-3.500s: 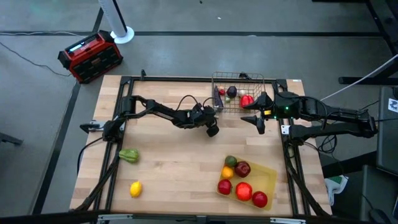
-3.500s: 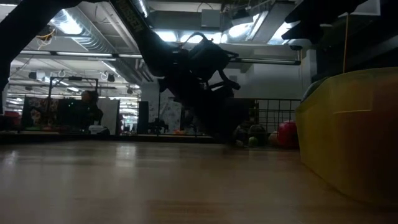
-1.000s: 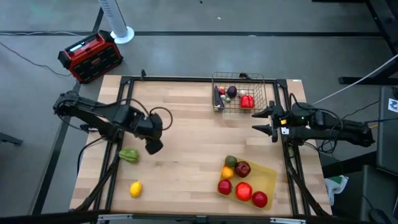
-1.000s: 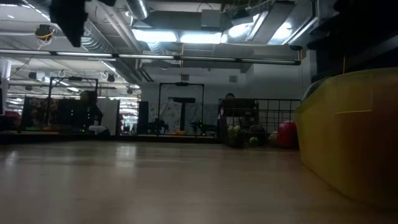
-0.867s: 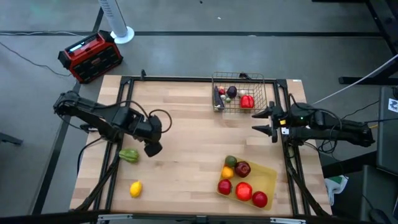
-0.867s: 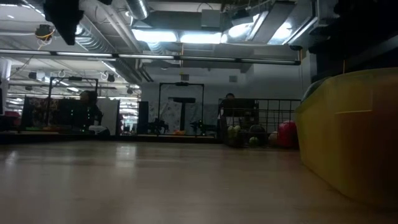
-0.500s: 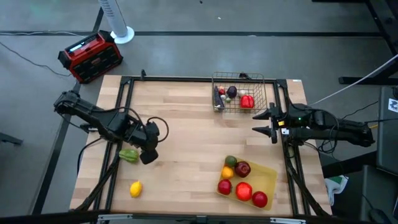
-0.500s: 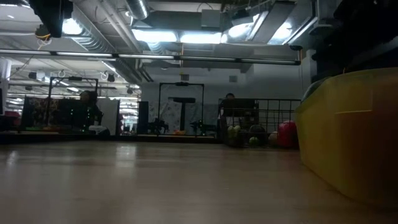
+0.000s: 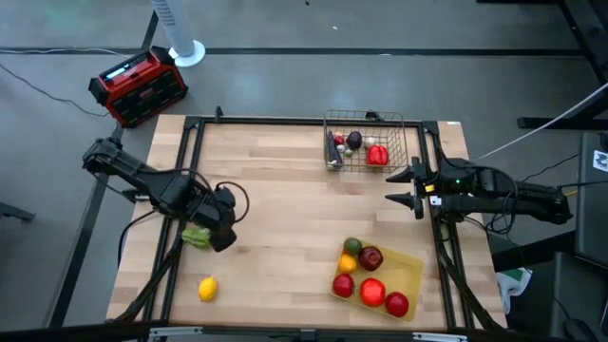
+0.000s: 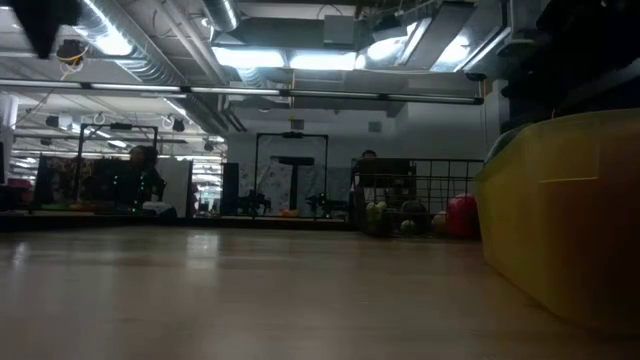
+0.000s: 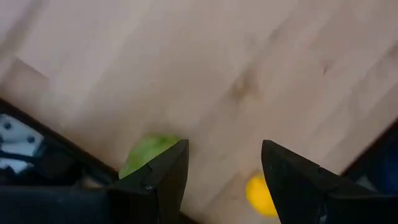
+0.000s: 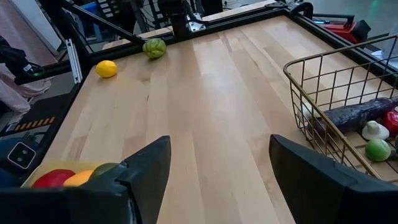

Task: Sort produce into baskets
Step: Put the chayote into the basket

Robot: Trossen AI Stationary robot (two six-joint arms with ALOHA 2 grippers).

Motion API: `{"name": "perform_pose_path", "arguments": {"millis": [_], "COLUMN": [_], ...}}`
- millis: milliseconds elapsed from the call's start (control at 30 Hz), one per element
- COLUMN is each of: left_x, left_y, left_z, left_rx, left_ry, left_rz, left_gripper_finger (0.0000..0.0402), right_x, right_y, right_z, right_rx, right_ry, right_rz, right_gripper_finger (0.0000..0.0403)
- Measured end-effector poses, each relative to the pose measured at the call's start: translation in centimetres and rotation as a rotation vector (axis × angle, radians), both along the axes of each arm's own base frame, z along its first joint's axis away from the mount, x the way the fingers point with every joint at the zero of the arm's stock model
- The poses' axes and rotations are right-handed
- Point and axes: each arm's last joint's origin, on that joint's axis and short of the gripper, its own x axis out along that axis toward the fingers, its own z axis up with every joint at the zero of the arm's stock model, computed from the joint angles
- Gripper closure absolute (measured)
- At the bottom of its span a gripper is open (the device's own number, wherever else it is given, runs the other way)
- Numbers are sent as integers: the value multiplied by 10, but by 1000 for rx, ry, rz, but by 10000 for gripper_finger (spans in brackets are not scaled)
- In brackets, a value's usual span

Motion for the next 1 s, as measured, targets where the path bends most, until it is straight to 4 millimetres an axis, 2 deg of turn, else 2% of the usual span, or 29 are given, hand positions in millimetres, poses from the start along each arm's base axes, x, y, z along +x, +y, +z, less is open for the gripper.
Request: {"name": "perform_pose_path", "arguments": {"millis": [167,500,600,833,900,1000], "left_x": [-11,-32,-38,-60,-63,-64], "left_y": [-13,-31,-32,-24,-23,-26], "left_z": [-14,-45,-50,-59,-62,-66], "left_rx": [-57,-4,2,2,5,-10], "left_ry": [89,175,179,183,182,174], "left_rz": [-44,-175,-206,-174,-206,-258], "left_gripper_finger": [205,196,157,17,9,26], "right_x": [0,0,0,0,0,0], "right_y": [0,0,0,0,0,0], "right_z": [0,-1,-1,-1,-1,-1], "right_rx": [-1,0,1,1,1,1], "right_ry": [1,7,12,12,12,13], "right_rz": [-1,-1,-1,-1,-1,-1], "right_gripper_finger": [134,134,134,134,134,134]}}
